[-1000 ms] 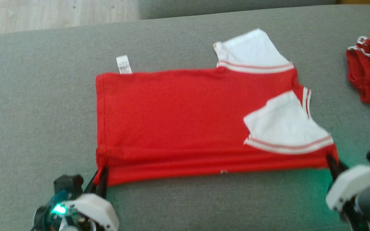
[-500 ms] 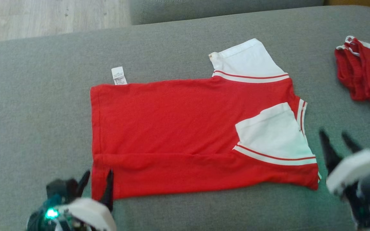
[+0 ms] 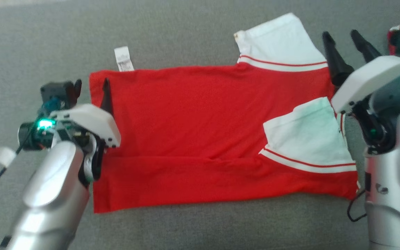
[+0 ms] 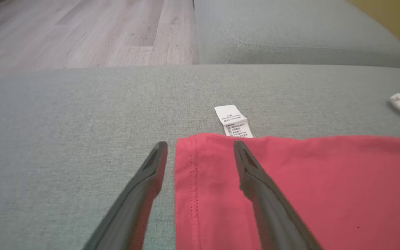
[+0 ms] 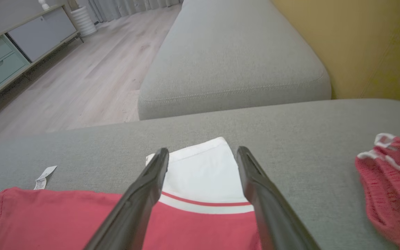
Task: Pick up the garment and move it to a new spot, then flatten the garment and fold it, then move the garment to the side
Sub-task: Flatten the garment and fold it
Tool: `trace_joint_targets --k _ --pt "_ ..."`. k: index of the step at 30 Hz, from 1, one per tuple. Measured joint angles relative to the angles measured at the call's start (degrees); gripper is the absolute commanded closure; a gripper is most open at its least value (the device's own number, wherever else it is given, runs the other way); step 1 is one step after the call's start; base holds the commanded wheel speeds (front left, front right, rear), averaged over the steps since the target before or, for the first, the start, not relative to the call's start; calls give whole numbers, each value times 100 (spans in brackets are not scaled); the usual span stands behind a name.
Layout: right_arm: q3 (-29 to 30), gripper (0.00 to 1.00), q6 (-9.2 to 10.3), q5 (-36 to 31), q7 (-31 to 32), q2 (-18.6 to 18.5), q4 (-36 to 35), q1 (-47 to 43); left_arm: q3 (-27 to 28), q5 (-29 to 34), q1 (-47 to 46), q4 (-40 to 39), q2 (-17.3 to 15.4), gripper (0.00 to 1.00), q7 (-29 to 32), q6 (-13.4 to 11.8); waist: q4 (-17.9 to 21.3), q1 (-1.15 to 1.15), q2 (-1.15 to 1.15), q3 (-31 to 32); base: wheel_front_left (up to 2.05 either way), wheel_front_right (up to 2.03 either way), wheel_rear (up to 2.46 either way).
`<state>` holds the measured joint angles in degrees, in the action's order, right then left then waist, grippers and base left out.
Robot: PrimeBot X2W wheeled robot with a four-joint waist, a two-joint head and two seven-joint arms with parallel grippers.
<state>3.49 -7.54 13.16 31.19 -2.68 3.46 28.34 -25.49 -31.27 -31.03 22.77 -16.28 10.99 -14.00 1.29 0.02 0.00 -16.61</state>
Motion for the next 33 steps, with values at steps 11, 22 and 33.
trace_joint_targets --k 11,22,33 --pt "-133 0 0 112 -203 -4 294 109 109 -168 -900 1395 300 0 -168 344 126 0 0 -602 0 0 0" --pt "-42 0 0 104 -137 -10 464 475 149 -264 -1124 1707 447 100 -479 564 30 -2 0 -780 0 0 0" --pt "226 0 0 -26 417 -632 2457 2512 -100 -237 -1339 1432 679 100 -1003 1005 -468 -1 0 -1239 0 0 0"
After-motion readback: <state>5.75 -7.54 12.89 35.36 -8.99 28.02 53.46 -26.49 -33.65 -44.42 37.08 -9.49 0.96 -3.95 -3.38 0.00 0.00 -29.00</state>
